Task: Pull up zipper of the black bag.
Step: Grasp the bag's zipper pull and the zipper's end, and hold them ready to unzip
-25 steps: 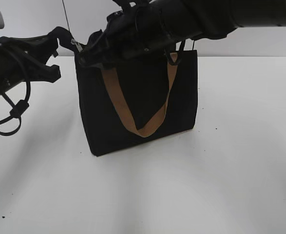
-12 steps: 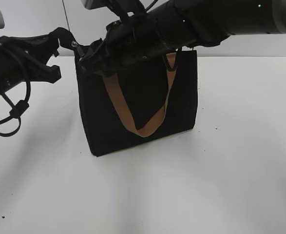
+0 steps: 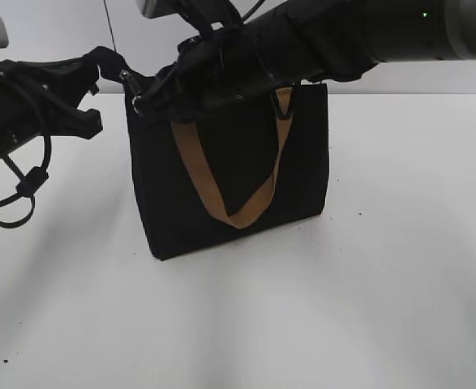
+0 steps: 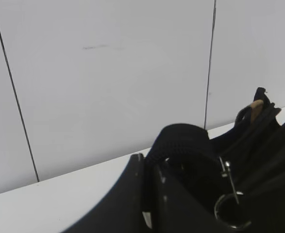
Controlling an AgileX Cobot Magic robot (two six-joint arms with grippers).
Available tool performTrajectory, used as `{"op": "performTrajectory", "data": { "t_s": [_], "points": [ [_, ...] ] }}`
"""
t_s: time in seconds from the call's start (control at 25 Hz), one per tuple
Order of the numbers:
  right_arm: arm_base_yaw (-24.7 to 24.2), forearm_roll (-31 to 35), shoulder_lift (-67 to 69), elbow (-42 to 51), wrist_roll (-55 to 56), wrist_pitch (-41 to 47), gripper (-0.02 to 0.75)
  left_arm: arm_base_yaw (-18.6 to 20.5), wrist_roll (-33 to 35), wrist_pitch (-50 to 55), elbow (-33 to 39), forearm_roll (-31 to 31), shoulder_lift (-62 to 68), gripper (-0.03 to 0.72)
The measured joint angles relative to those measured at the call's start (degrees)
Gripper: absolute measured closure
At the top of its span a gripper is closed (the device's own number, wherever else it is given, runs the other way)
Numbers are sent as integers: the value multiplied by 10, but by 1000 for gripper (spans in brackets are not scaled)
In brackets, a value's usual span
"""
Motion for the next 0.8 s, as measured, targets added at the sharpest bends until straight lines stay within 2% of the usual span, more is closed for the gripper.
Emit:
{"op": "performTrajectory", "data": {
  "t_s": [0.04,0.12,0.8],
  "points": [
    [0,0,0,0,0,0,731,0,0,0,0,1,0,673],
    [0,0,0,0,0,-1,750,0,0,0,0,1,0,673],
    [0,-5,-58,1,0,1,751,0,0,45,0,-13,0,674]
  ]
}}
